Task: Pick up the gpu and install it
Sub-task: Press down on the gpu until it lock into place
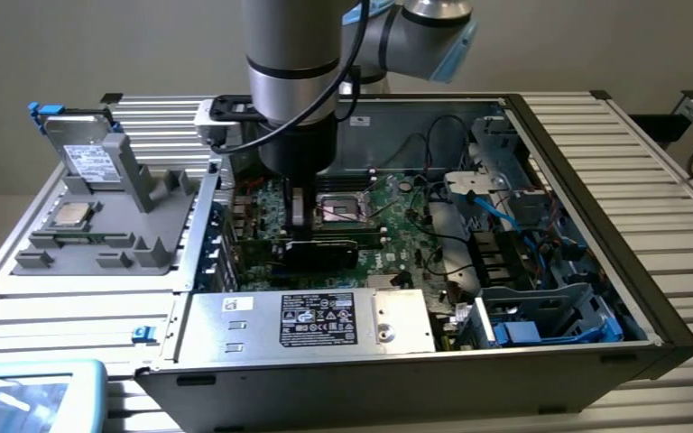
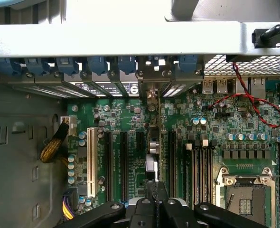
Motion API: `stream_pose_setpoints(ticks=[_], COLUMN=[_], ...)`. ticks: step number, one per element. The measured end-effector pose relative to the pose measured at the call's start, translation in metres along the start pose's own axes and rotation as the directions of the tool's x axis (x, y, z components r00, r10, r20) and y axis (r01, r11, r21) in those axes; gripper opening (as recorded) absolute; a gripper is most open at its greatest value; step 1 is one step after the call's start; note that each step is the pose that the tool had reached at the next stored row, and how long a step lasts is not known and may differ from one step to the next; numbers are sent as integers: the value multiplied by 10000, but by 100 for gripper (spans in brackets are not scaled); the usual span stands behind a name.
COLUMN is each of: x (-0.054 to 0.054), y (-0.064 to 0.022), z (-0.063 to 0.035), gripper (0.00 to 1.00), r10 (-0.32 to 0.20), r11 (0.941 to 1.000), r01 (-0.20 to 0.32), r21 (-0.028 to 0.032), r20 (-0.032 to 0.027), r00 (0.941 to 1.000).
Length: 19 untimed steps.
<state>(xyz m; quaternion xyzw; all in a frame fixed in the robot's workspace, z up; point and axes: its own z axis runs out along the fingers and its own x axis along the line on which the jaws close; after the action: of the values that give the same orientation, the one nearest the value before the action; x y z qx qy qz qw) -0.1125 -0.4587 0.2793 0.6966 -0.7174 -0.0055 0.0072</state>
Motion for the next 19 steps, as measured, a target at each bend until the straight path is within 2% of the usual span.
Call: stream_pose_setpoints(ticks=[4,10,19], x=[2,6,5], y=[49,208,342], z=[1,4,7], gripper=[12,12,12], r10=[0,0,0], r11=[10000,10000,10000], r01=[0,0,0], r21=[0,0,0], r20=[1,1,1], r00=[10000,10000,10000])
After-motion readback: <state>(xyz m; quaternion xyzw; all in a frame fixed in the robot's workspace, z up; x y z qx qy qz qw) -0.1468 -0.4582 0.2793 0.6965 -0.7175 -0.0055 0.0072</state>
